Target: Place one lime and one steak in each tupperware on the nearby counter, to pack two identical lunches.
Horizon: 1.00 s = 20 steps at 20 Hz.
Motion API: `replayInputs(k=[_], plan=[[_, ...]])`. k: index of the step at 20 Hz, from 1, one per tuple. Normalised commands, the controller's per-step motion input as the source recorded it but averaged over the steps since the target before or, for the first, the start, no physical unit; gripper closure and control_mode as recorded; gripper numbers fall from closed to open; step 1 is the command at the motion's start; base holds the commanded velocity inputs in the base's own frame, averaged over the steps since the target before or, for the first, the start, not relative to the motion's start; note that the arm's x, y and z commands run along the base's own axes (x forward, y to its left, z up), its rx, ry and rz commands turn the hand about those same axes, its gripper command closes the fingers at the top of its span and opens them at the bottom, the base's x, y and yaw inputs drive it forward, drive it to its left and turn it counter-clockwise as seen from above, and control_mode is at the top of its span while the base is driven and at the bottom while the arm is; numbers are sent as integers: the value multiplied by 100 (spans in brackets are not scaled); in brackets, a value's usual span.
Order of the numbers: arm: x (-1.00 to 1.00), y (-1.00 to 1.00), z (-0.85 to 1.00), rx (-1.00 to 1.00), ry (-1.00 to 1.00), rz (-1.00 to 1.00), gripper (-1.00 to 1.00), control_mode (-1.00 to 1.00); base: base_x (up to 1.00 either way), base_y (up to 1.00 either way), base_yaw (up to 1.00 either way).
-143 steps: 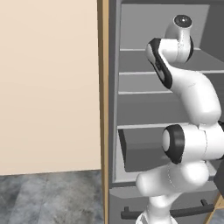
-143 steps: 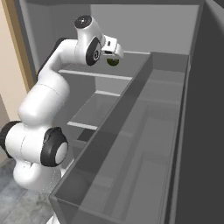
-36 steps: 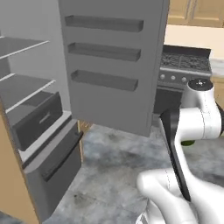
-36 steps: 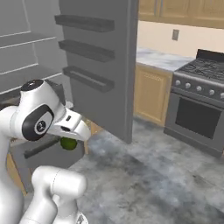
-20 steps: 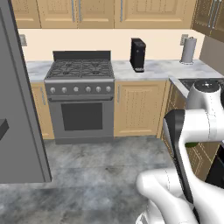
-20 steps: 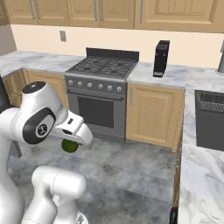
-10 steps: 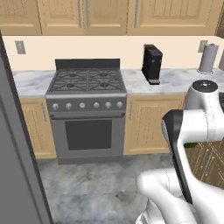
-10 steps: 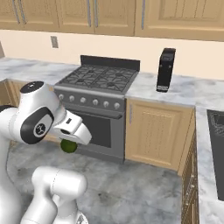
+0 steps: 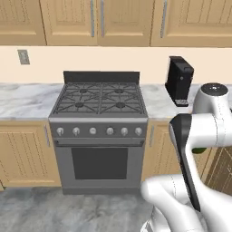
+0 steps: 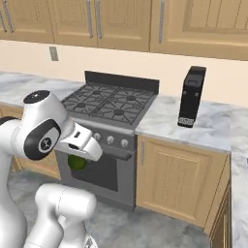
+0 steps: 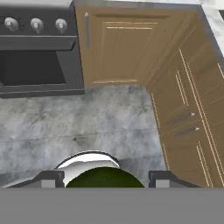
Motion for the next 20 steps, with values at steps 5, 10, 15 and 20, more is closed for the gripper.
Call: replayInputs(k=[5, 10, 15, 20], plan=[[0, 0, 0, 0, 0, 0, 100, 100, 100, 29, 37], [0, 0, 0, 0, 0, 0, 100, 100, 77, 40, 53], [0, 0, 0, 0, 0, 0, 100, 100, 41, 51, 61], [0, 0, 0, 0, 0, 0, 100, 100, 64, 42, 59]])
